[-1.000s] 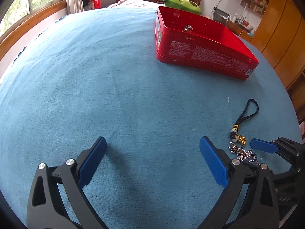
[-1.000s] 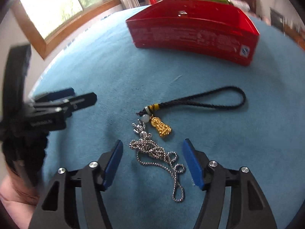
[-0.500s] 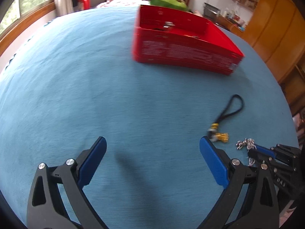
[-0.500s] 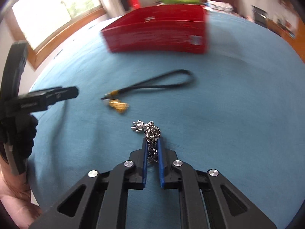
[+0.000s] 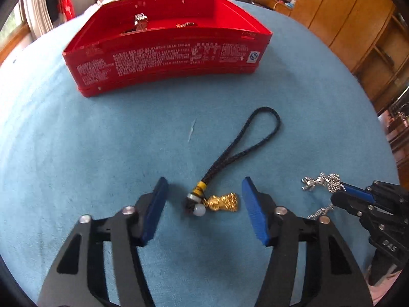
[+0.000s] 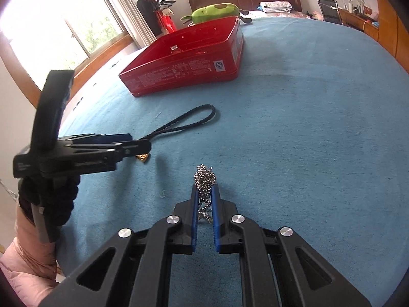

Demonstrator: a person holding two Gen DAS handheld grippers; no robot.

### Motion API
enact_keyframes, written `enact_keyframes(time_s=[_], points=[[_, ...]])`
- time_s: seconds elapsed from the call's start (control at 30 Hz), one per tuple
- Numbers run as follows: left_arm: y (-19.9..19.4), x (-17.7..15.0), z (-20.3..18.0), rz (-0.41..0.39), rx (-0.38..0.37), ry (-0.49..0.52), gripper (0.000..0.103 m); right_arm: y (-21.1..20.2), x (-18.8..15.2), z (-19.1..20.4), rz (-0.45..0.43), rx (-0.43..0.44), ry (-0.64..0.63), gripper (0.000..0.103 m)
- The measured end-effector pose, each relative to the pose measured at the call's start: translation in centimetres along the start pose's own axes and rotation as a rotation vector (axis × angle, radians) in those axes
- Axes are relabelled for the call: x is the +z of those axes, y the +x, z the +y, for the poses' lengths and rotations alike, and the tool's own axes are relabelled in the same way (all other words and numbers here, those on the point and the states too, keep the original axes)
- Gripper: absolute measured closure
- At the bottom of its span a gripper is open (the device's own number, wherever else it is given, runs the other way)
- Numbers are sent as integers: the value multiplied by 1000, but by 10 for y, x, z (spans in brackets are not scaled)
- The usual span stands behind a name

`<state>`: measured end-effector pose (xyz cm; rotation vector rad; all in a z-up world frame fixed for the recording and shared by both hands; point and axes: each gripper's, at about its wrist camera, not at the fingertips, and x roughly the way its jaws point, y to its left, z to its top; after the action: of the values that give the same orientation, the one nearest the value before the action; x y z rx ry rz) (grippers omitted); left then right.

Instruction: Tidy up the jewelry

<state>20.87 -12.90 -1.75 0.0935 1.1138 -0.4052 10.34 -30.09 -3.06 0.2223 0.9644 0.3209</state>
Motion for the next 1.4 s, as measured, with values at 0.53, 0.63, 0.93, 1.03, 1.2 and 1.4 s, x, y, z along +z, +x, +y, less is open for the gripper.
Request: enact_keyframes(time_s=[0.53,0.63,0.93,1.03,1.2,1.4], points=[[-37,-11,2,-82,-77,-48,95,-13,11,-1,-34,60,28,97],[-53,-14,6,-120,-87,-58,95,-22,16,9,-54,68,4,101],[-66,-25,12,-140,-99,-51,95,-1,15,9,37,-22,1,71],[-59,-24,12,-129,-104,-48,95,8,9,5,68,-44,4,53],[-53,-24,12,-120,-107,-45,95,22,-1,12,84,-95,-84,56],[-51,-23,15,-114,-107,-59,95,27,-6,22,70,-122,-139,84]])
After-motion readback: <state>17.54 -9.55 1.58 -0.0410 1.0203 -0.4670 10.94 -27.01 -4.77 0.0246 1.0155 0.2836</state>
